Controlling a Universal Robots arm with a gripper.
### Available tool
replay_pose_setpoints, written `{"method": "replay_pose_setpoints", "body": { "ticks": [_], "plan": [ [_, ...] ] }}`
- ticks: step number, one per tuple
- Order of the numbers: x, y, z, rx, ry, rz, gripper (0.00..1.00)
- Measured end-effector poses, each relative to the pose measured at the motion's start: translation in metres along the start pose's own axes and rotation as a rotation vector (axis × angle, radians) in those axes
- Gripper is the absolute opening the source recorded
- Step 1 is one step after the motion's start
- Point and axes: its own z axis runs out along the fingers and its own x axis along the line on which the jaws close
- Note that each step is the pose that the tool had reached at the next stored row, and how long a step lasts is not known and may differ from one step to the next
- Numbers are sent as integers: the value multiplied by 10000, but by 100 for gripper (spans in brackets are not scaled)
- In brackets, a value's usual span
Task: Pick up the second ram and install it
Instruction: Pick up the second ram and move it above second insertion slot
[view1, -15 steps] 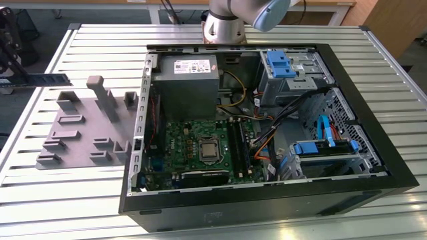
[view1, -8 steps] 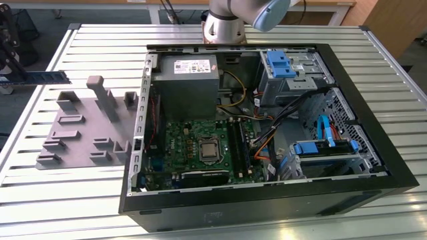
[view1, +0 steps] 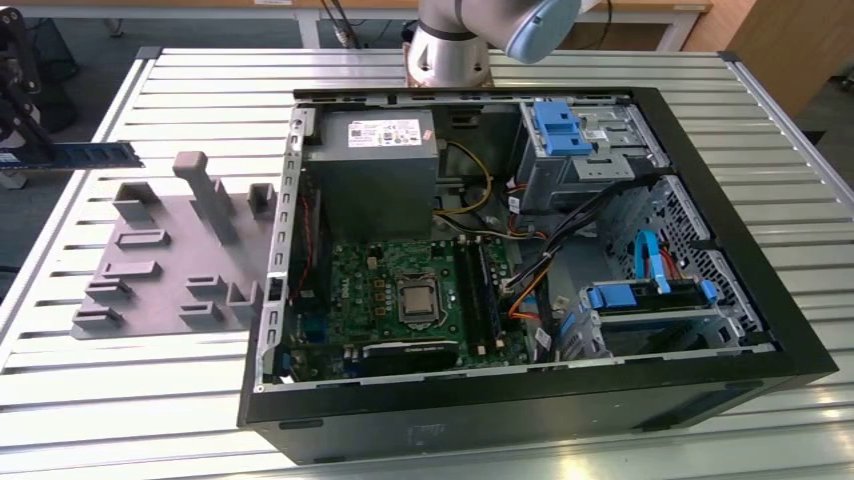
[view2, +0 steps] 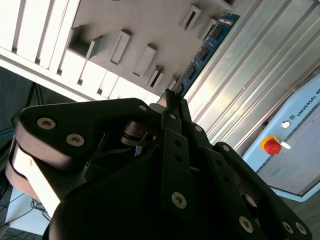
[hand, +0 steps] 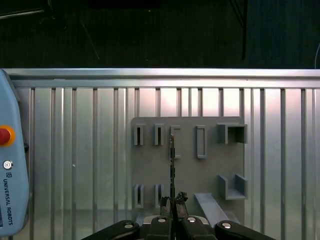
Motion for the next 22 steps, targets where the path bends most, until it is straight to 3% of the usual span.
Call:
{"method": "replay_pose_setpoints", "body": {
  "ticks": [22],
  "plan": [
    [-3,-202,1,1,-1,0,14]
  ]
}}
